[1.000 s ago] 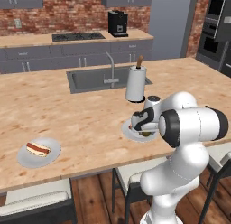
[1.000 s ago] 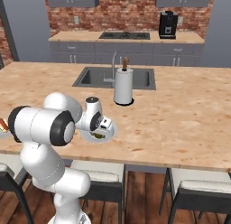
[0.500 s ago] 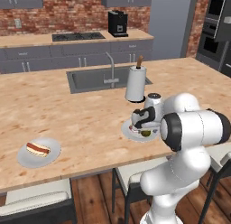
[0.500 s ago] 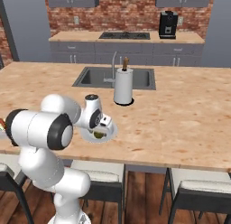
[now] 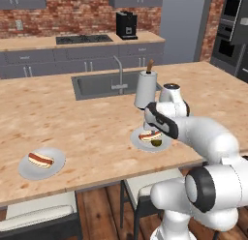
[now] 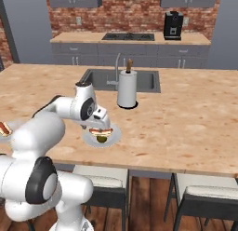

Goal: Pick up the tangerine and kiwi from the fridge and place one fruit on each plate on the dining counter.

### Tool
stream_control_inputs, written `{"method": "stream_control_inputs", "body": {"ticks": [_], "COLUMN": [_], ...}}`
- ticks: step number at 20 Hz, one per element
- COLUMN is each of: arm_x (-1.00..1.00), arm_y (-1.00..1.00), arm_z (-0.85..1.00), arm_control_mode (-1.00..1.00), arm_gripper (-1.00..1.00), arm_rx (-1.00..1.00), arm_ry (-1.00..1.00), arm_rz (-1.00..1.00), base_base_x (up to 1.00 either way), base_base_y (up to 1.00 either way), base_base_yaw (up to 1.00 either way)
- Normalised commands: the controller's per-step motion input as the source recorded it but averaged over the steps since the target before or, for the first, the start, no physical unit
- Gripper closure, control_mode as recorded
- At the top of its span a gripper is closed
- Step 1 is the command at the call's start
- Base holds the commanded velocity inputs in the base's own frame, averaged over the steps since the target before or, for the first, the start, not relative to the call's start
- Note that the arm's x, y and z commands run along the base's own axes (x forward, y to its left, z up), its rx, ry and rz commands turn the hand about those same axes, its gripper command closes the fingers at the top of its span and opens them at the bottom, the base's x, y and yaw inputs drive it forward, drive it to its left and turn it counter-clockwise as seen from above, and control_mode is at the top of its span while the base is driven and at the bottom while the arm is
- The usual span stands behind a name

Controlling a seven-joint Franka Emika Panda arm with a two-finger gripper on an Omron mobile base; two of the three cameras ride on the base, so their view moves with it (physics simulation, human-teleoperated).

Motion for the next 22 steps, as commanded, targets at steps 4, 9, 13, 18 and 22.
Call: {"method": "stream_control_inputs", "body": {"ticks": [4, 9, 13, 18, 22], "arm_x": [-1.0, -1.0, -1.0, -0.57, 0.0], "arm_y": [0.23, 0.02, -0.01, -0.29, -0.18], "arm_z": [0.97, 0.96, 0.34, -0.01, -0.01], "arm_control_mode": [-1.0, -1.0, -1.0, -1.0, -1.0], "arm_gripper": [-1.0, -1.0, -1.0, -1.0, -1.0], "arm_rx": [0.01, 0.01, 0.0, 0.02, 0.01], "arm_ry": [0.05, 0.07, 0.0, -0.01, 0.02], "arm_rz": [0.0, 0.0, 0.0, -0.03, 0.0], "base_base_x": [0.0, 0.0, 0.0, 0.0, 0.0], "base_base_y": [0.0, 0.0, 0.0, 0.0, 0.0], "base_base_yaw": [0.0, 0.0, 0.0, 0.0, 0.0]}}
